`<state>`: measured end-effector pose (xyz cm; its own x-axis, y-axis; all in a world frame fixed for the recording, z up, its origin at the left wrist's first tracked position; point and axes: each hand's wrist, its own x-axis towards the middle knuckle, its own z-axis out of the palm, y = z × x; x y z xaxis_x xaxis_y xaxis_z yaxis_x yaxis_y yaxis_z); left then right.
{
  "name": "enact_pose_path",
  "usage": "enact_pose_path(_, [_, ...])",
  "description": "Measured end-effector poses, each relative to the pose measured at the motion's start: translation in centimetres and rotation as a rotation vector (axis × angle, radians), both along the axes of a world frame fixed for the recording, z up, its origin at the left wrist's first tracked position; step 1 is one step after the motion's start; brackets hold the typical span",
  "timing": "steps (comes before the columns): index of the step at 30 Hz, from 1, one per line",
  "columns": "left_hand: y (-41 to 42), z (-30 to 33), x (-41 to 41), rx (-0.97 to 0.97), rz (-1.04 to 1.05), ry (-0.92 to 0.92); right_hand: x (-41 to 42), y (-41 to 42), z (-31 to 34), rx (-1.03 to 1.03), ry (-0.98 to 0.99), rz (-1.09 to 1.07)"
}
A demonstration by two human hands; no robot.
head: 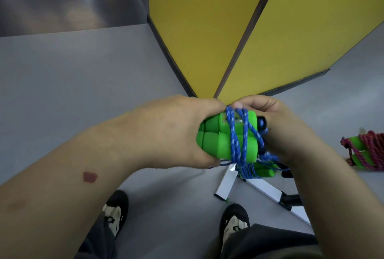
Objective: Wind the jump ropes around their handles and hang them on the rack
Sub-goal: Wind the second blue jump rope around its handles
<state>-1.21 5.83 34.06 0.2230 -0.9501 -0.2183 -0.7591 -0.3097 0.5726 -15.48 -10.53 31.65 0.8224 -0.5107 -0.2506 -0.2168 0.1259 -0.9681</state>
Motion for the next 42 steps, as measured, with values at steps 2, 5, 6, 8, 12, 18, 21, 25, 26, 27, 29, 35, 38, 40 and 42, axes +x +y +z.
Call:
enact_pose_path(2, [-0.1,0.0,0.5,-0.058,0.100,0.034,0.4,0.5,-0.5,-0.006,0.076,0.014])
enact_pose_path(5, [-0.4,-0.4,0.9,-0.090,0.245,-0.025,0.7,1.7,-0.6,-0.167,0.250,0.093])
enact_pose_path(6, [-0.4,-0.6,1.1,-0.097,0.289,-0.045,0.7,2.0,-0.5,-0.204,0.298,0.149])
enact_pose_path(8, [-0.3,-1.0,1.5,-0.110,0.355,-0.069,0.6,2.6,-0.1,-0.307,0.368,0.285])
enact_pose_path(12, [-0.1,-1.8,2.1,-0.006,0.320,-0.103,0.3,2.9,1.5,-0.457,0.343,0.366])
enact_pose_path(18, [-0.2,-2.4,1.6,0.107,0.228,-0.212,-0.3,2.6,2.6,-0.405,0.216,0.368])
enact_pose_path(21, [-0.2,-2.3,0.8,0.149,0.105,-0.244,-0.4,1.8,2.4,-0.331,0.159,0.366])
enact_pose_path(25, [-0.4,-1.9,0.3,0.142,-0.010,-0.252,-0.3,1.2,1.8,-0.277,0.091,0.255])
enact_pose_path(26, [-0.4,-1.7,0.2,0.133,-0.018,-0.232,-0.3,1.1,1.6,-0.261,0.082,0.220])
enact_pose_path(27, [-0.4,-1.6,0.2,0.128,-0.024,-0.208,-0.2,1.0,1.5,-0.247,0.073,0.193])
enact_pose_path(29, [-0.3,-1.2,0.1,0.122,-0.038,-0.169,-0.1,0.9,1.3,-0.245,0.064,0.157])
enact_pose_path(35, [-0.2,-0.4,0.0,0.092,-0.043,-0.046,0.0,0.2,0.4,-0.092,0.072,0.034])
enact_pose_path(38, [-0.1,-0.2,0.0,0.089,-0.013,0.018,0.0,0.4,0.4,0.037,0.079,0.011])
enact_pose_path(40, [0.0,0.1,0.0,0.068,0.011,0.059,0.2,0.5,0.3,0.105,0.080,0.028])
enact_pose_path(42, [0.1,0.3,-0.1,0.032,0.041,0.113,0.3,0.5,0.0,0.191,0.053,-0.009])
